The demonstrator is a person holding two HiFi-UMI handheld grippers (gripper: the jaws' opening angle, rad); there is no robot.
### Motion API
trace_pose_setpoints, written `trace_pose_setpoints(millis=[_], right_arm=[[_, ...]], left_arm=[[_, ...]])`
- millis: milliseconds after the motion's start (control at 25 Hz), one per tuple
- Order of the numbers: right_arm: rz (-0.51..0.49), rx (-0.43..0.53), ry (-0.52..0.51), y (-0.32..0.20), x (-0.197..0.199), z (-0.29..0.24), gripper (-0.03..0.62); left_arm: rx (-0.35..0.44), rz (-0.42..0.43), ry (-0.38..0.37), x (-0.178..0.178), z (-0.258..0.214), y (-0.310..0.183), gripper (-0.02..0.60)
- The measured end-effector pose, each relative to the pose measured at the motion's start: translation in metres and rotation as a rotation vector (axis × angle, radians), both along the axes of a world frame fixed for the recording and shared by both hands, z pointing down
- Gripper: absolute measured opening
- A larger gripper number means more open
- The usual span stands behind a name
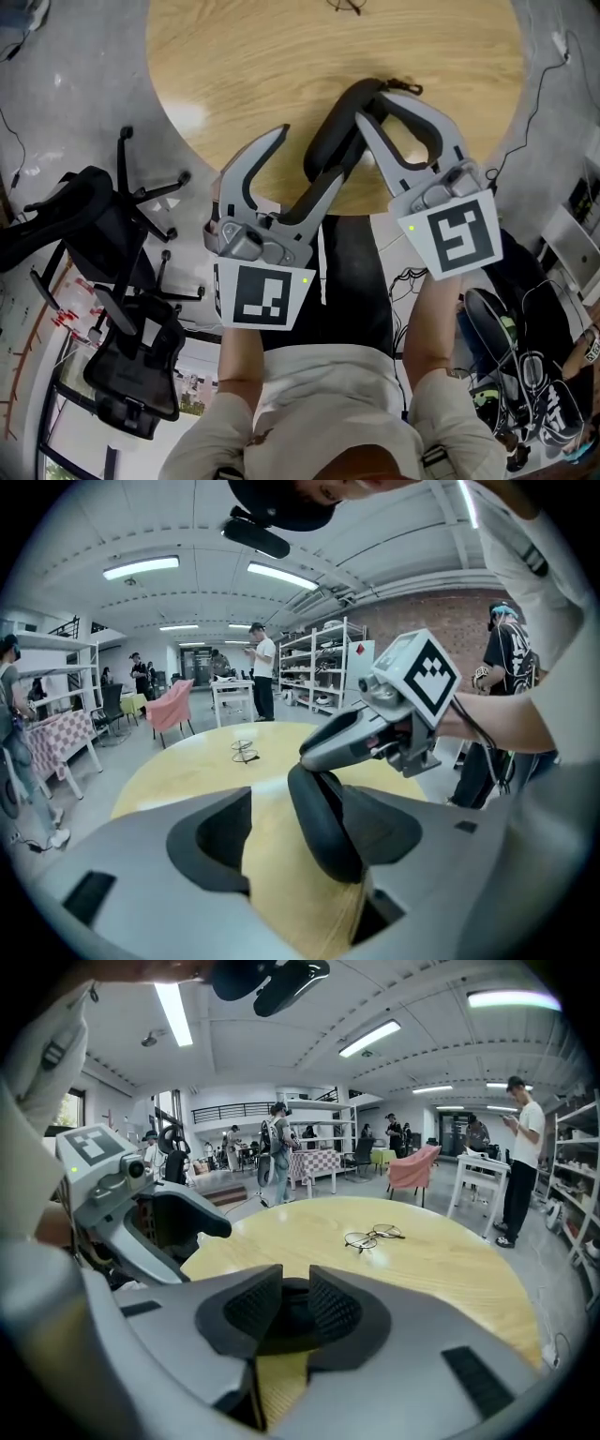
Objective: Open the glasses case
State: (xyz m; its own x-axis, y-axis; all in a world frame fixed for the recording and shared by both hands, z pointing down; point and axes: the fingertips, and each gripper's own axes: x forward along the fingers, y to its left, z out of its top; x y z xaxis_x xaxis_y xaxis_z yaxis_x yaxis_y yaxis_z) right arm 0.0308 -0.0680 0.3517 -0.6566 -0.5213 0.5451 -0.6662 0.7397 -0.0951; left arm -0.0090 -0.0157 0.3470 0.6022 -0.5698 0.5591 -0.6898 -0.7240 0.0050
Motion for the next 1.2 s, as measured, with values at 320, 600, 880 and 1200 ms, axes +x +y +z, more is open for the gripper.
trace_pose_setpoints(millis=[320, 600, 880, 1200], right_arm=[[-0.001, -0.007, -0.014, -0.003, 0.002, 0.0, 0.106], [-0.015, -0.013, 0.002, -0.014, -0.001, 0.01, 0.104], [-0.055, 0.003, 0.107, 0.002, 0.009, 0.005, 0.103], [-0.076, -0.008, 0.24, 0.01, 0.015, 0.012, 0.082]], left_arm=[[-0.053, 0.044, -0.02, 0.013, 0.01, -0.016, 0.313], [-0.136, 0.031, -0.006, 0.014, 0.028, -0.033, 0.311], [-0.202, 0.077, 0.028, 0.032, 0.027, -0.019, 0.258], [-0.187, 0.047, -0.002, 0.029, 0.029, -0.023, 0.191]])
